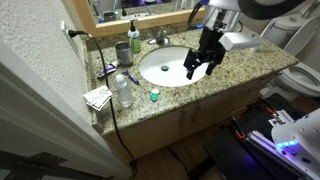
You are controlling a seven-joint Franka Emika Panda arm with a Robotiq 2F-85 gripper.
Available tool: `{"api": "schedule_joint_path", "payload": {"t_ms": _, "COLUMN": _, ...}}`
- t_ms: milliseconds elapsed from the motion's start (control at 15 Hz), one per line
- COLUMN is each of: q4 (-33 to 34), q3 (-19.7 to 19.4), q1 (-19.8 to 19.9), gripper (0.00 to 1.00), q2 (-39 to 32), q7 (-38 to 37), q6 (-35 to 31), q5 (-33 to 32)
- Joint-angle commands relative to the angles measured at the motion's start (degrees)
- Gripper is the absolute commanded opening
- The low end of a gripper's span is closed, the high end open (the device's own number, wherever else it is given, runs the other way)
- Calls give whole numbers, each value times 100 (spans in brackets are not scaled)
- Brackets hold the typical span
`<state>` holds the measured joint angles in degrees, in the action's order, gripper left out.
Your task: Remove the green lid from the white object on the left
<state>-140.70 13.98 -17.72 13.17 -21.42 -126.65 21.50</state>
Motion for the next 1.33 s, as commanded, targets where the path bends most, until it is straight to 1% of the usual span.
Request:
{"api": "schedule_joint_path", "payload": {"t_ms": 0, "q4": 198, "q3": 148, "q1": 69, "gripper": 100, "q2": -140, "q7": -148, "q6": 122, "q5": 159}}
{"api": "schedule_joint_path", "payload": {"t_ms": 200, "q4": 439, "q3": 195, "q1": 48, "gripper": 100, "q2": -276, "q7": -342, "q6": 203, "q5": 267}}
{"api": "schedule_joint_path", "payload": {"t_ms": 267, "q4": 519, "q3": 192, "q1": 84, "gripper": 100, "q2": -494, "q7": -526, "q6": 215, "q5": 282}}
{"api": "schedule_joint_path", "payload": {"t_ms": 333, "q4": 671, "q3": 129, "q1": 79, "gripper": 100, "q2": -766, "q7": -638, "q6": 158, "q5": 741}}
{"api": "schedule_joint_path", "payload": {"t_ms": 733, "q4": 1050, "q3": 36, "q1": 190, "gripper": 100, "q2": -1686, "q7": -897, "q6": -123, "q5": 2082}}
{"api": "schedule_joint_path", "payload": {"t_ms": 800, "q4": 829, "q3": 80, "q1": 150, "gripper": 100, "q2": -1308, "q7": -842, "q6": -43, "q5": 1725}}
{"api": "schedule_joint_path", "payload": {"t_ms": 933, "q4": 942, "q3": 38, "q1": 176, "gripper": 100, "q2": -1587, "q7": -844, "q6": -89, "q5": 1932}}
{"api": "schedule_joint_path", "payload": {"t_ms": 1000, "q4": 980, "q3": 30, "q1": 180, "gripper": 100, "q2": -1650, "q7": -848, "q6": -92, "q5": 1949}}
{"api": "schedule_joint_path", "payload": {"t_ms": 1067, "q4": 1059, "q3": 13, "q1": 180, "gripper": 100, "q2": -1787, "q7": -1080, "q6": -13, "q5": 1814}}
{"api": "schedule_joint_path", "payload": {"t_ms": 1133, "q4": 1204, "q3": 33, "q1": 179, "gripper": 100, "q2": -2024, "q7": -958, "q6": -6, "q5": 2010}}
{"api": "schedule_joint_path", "payload": {"t_ms": 1267, "q4": 1358, "q3": 70, "q1": 143, "gripper": 100, "q2": -2296, "q7": -978, "q6": -98, "q5": 2231}}
